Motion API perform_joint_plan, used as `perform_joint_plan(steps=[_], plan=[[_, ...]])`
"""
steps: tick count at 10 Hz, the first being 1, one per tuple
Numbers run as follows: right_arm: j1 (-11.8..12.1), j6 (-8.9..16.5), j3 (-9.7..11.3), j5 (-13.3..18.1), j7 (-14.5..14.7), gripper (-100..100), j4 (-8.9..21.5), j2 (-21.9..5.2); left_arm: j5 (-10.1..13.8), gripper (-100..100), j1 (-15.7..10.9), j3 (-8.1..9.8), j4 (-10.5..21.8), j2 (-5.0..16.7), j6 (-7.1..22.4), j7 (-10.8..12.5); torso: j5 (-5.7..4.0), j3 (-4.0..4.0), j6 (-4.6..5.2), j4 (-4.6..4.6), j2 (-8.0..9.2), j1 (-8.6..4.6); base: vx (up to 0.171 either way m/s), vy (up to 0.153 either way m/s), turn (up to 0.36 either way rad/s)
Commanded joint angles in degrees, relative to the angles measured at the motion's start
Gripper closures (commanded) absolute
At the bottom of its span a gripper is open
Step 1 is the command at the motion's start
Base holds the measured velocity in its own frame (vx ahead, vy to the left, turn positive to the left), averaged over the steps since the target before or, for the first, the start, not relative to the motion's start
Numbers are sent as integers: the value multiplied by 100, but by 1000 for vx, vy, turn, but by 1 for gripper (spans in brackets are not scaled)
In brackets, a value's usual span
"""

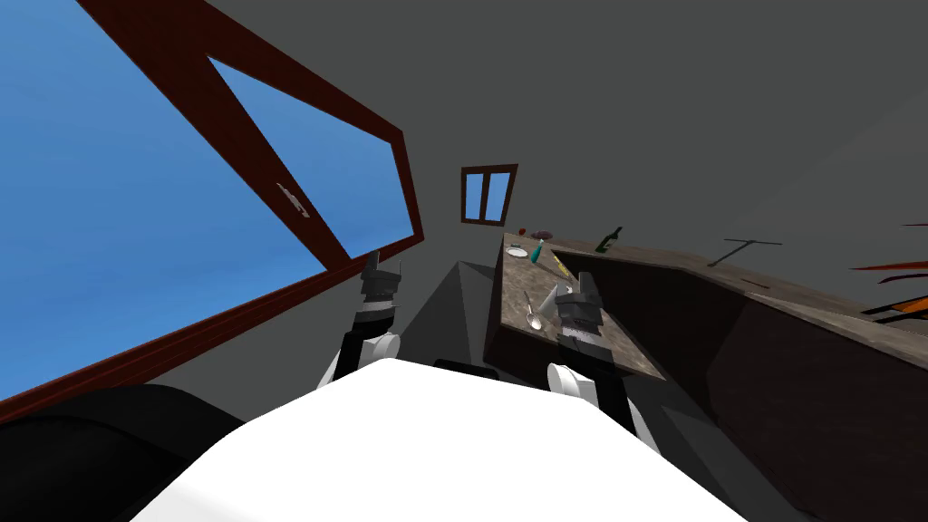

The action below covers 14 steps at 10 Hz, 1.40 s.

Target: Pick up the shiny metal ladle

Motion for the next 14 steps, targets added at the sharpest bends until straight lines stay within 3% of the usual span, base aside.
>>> perform_joint_plan(steps=[1,4,8,9,11,14], plan=[[69,43,-50,86,55,-100,7,-192,0,0,0,0,0,0,0,0,0,0,0,0,0,0,-25,1,77],[339,196,-229,426,260,-100,41,-665,0,0,-2,0,0,0,0,0,-1,22,-1,8,38,-4,-104,-4,131],[940,500,-605,1143,676,-100,154,-1327,0,0,-3,-1,0,0,1,0,0,42,-1,16,73,-3,-170,-5,217],[940,500,-605,1217,676,-100,154,-1336,0,0,-3,0,0,0,1,0,-3,43,-2,17,74,-16,-123,-20,94],[1294,669,-834,1627,911,-100,243,-1665,0,0,-2,0,0,0,0,0,-3,30,-1,12,51,-12,-128,14,271],[1510,753,-954,2016,1029,-100,296,-1827,0,0,-2,0,0,0,0,0,-2,27,-1,11,46,-12,-106,4,131]])
